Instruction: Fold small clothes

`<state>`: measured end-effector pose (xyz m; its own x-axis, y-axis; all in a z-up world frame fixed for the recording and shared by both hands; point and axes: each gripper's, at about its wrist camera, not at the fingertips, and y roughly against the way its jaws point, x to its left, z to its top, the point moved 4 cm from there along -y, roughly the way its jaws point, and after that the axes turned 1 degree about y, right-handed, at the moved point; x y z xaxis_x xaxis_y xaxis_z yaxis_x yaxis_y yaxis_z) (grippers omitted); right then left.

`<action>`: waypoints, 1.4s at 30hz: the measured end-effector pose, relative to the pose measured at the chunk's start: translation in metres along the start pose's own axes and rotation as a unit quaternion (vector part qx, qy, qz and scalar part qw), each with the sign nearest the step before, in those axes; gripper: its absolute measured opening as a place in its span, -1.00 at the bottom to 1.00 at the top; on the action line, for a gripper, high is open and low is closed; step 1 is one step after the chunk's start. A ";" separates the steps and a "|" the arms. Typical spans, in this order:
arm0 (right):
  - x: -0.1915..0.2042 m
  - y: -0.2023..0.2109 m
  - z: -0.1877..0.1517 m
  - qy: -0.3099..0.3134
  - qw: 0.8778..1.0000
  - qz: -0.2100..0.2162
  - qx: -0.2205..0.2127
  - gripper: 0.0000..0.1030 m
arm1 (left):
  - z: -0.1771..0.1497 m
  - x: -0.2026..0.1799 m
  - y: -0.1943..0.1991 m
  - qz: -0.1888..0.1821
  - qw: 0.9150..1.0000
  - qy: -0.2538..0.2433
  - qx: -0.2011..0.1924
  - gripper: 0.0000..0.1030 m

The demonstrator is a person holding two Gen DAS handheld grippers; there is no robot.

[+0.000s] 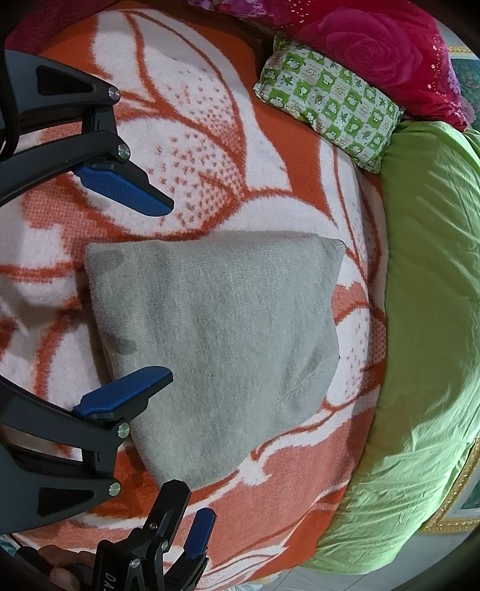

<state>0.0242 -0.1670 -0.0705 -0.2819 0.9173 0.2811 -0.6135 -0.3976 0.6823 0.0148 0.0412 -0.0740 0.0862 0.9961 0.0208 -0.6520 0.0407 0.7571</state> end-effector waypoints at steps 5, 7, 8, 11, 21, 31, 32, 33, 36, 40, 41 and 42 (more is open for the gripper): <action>0.000 -0.001 0.001 -0.001 1.000 0.002 0.003 0.67 | 0.000 0.001 -0.002 -0.005 1.000 0.004 0.004 0.63; 0.001 -0.002 0.002 0.000 1.000 0.002 0.004 0.67 | 0.001 0.002 -0.004 -0.004 1.000 0.007 0.008 0.63; 0.001 -0.002 0.003 0.000 1.000 0.003 0.005 0.67 | 0.001 0.003 -0.004 -0.003 1.000 0.009 0.009 0.63; 0.001 -0.003 0.004 -0.001 1.000 0.002 0.007 0.67 | 0.003 0.004 -0.007 -0.002 1.000 0.011 0.014 0.63; 0.002 -0.006 0.006 -0.001 1.000 0.005 0.012 0.67 | 0.005 0.005 -0.010 -0.003 1.000 0.011 0.019 0.63; 0.004 -0.008 0.008 0.002 1.000 0.006 0.017 0.67 | 0.006 0.006 -0.009 0.003 1.000 0.014 0.020 0.63; 0.005 -0.008 0.008 0.001 1.000 0.007 0.018 0.67 | 0.006 0.006 -0.010 0.002 1.000 0.014 0.021 0.63; 0.004 -0.008 0.008 0.001 1.000 0.008 0.018 0.67 | 0.006 0.006 -0.010 0.002 1.000 0.015 0.023 0.63; 0.005 -0.008 0.008 0.001 1.000 0.008 0.018 0.67 | 0.007 0.006 -0.011 0.000 1.000 0.018 0.026 0.63; 0.004 -0.008 0.009 0.002 1.000 0.008 0.017 0.67 | 0.008 0.006 -0.011 0.000 1.000 0.019 0.024 0.63; 0.004 -0.008 0.010 0.001 1.000 0.008 0.017 0.67 | 0.007 0.006 -0.011 -0.001 1.000 0.020 0.024 0.63; 0.003 -0.008 0.010 0.000 1.000 0.008 0.017 0.67 | 0.008 0.006 -0.011 0.000 0.999 0.021 0.024 0.63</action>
<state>0.0358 -0.1606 -0.0684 -0.2914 0.9108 0.2925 -0.5838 -0.4115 0.6999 0.0284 0.0464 -0.0769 0.0541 0.9985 -0.0063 -0.6142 0.0383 0.7882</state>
